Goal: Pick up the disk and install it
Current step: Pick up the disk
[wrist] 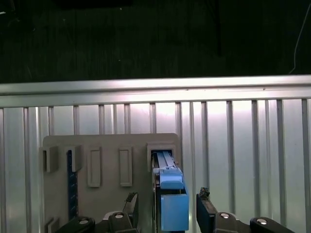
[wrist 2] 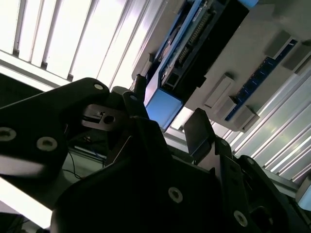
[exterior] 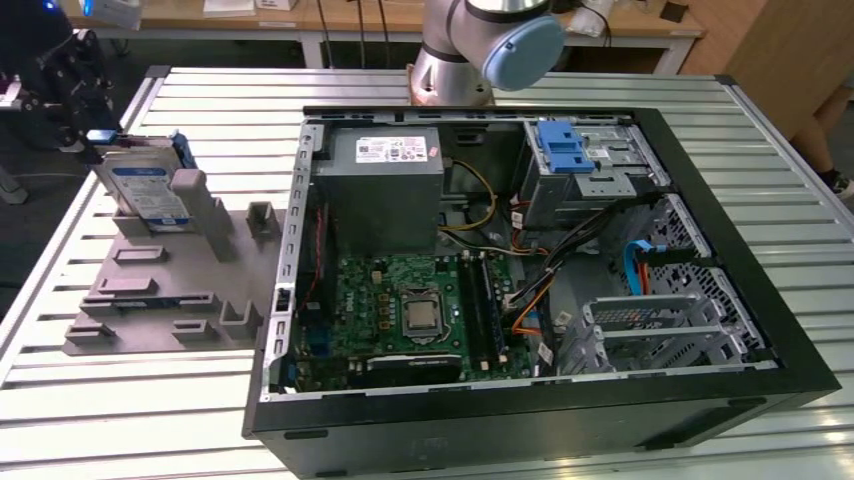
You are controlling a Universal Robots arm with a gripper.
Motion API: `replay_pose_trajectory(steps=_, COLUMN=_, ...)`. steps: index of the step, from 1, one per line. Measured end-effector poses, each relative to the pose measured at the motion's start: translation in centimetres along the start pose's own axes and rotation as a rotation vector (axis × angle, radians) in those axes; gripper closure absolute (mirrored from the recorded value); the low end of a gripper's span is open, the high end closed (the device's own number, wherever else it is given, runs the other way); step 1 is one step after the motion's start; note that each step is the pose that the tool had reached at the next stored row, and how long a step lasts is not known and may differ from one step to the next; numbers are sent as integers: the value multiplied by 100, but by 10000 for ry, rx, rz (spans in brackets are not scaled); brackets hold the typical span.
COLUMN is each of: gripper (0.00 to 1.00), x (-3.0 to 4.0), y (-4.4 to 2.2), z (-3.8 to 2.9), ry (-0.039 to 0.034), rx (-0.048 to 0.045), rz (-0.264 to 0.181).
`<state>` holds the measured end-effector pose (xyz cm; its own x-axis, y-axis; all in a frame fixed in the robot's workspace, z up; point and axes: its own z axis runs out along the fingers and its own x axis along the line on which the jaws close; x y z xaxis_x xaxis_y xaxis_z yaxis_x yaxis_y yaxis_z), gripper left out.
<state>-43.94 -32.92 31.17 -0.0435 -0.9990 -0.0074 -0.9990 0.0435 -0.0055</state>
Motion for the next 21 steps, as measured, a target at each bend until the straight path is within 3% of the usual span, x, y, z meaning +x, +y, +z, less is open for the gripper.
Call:
replay_pose_trajectory(steps=5, gripper=43, x=-14, y=1, z=73, ry=0, rx=-1, rz=-2)
replay_pose_trajectory(steps=6, gripper=50, x=-20, y=1, z=80, ry=1, rx=-2, rz=-3)
replay_pose_trajectory(steps=17, gripper=50, x=-34, y=4, z=209, ry=12, rx=-22, rz=-6)
replay_pose_trajectory(steps=21, gripper=50, x=-34, y=4, z=216, ry=13, rx=-25, rz=-6)
